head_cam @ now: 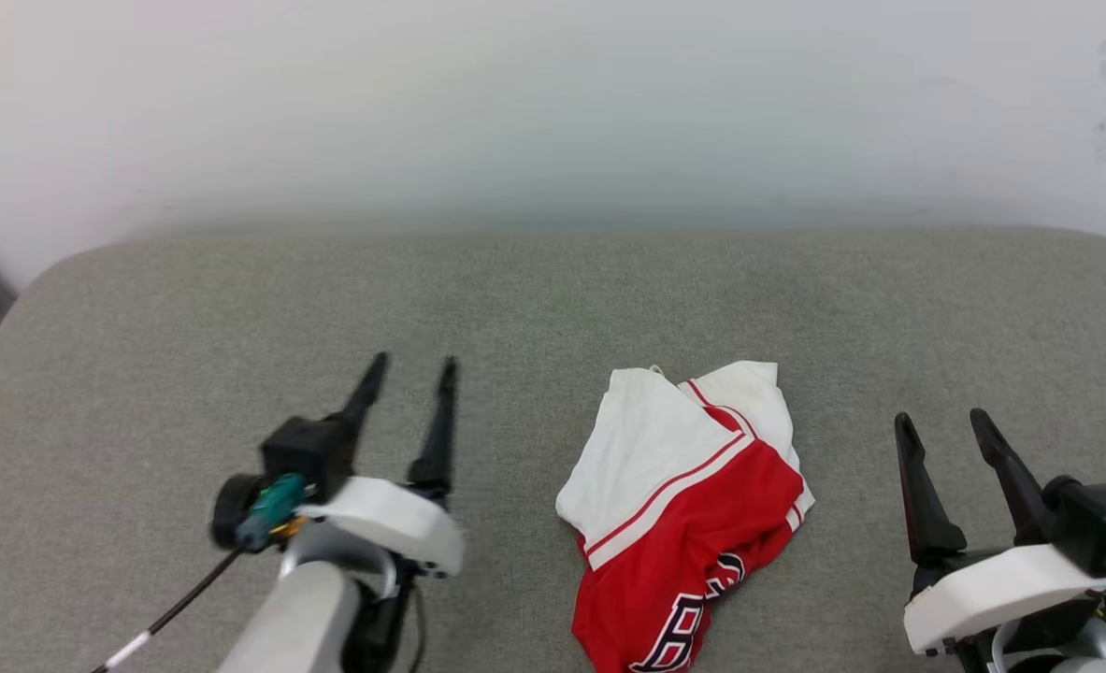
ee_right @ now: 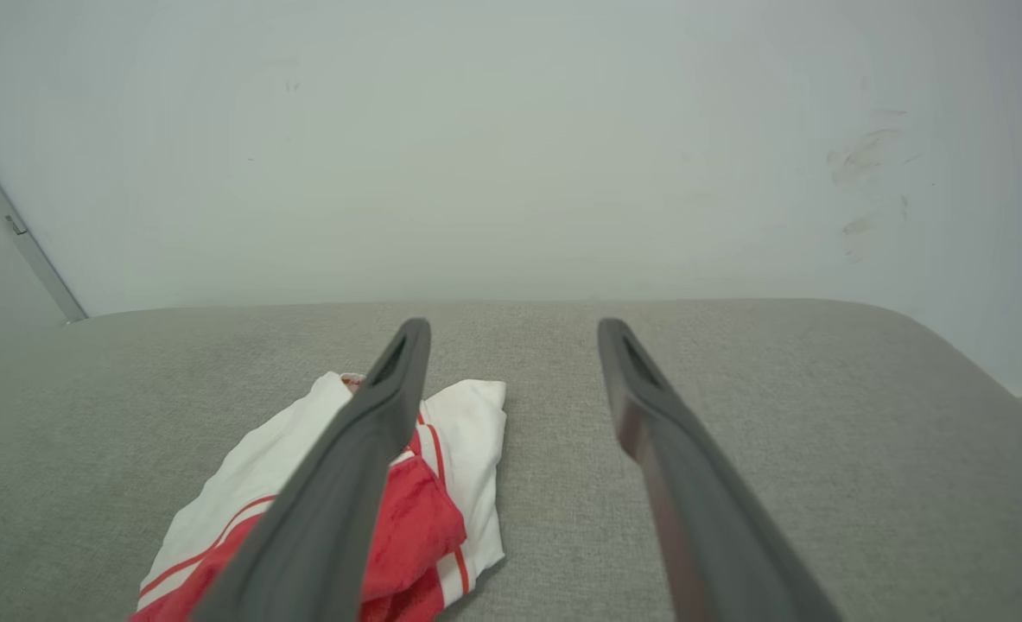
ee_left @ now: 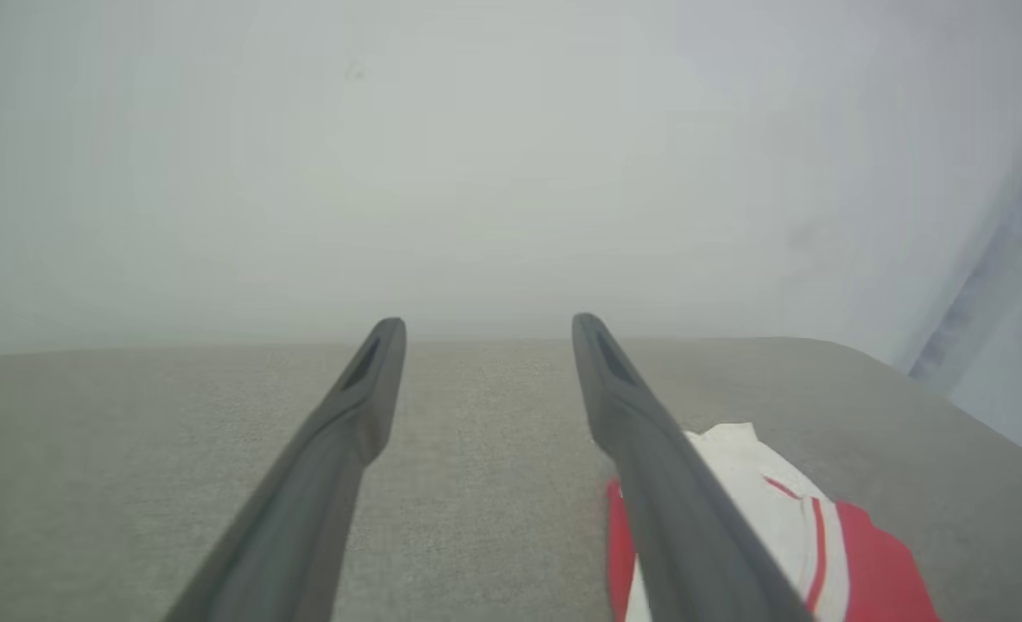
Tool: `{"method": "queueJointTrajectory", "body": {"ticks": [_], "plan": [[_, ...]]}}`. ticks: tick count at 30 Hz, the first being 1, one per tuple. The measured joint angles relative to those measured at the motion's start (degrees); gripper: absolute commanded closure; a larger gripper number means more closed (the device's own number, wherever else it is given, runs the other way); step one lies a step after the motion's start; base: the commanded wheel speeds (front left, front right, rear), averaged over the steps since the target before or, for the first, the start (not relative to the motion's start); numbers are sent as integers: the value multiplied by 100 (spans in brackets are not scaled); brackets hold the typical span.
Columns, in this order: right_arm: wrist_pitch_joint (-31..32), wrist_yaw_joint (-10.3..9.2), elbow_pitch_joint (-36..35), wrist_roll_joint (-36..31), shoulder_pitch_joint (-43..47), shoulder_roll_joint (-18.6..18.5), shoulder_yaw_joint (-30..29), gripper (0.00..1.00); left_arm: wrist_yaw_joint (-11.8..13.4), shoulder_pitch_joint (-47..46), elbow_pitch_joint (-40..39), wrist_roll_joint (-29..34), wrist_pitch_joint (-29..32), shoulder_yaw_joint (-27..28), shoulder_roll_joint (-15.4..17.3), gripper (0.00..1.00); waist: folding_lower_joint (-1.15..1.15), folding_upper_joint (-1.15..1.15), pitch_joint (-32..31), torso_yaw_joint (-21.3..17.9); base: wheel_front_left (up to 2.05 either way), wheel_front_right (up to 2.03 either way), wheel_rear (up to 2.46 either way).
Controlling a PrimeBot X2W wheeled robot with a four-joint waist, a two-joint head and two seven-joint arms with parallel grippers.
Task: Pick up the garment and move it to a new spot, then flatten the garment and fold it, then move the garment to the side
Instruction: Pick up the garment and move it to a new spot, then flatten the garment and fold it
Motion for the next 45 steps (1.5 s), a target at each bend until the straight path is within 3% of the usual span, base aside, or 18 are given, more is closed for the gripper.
{"method": "queueJointTrajectory", "body": {"ticks": [6, 10, 34, 38, 45], "plan": [[51, 0, -9, 0, 185, 1, -60, 0, 257, 568, -283, -49, -15, 492, 413, 0, 0, 0, -122, 48, 0, 0, 0], [84, 0, -51, -3, 256, 1, -64, 0, 293, 846, -410, -46, 10, 554, 614, 0, 0, 0, -149, 34, 0, 0, 0], [207, 0, -213, -60, 287, 1, -74, 0, 389, 780, -611, 0, 374, 386, 783, 0, 0, 0, -83, 21, 0, 0, 0], [215, 0, -241, -60, 259, 1, -41, 0, 125, 376, -528, -54, 834, 221, 850, 0, 0, 0, 4, -10, 0, 0, 0], [204, 0, -259, -60, 54, 1, -16, 0, -679, -586, -334, -170, 2059, -478, 798, 0, 1, 0, 350, -179, 0, 0, 0]]}}
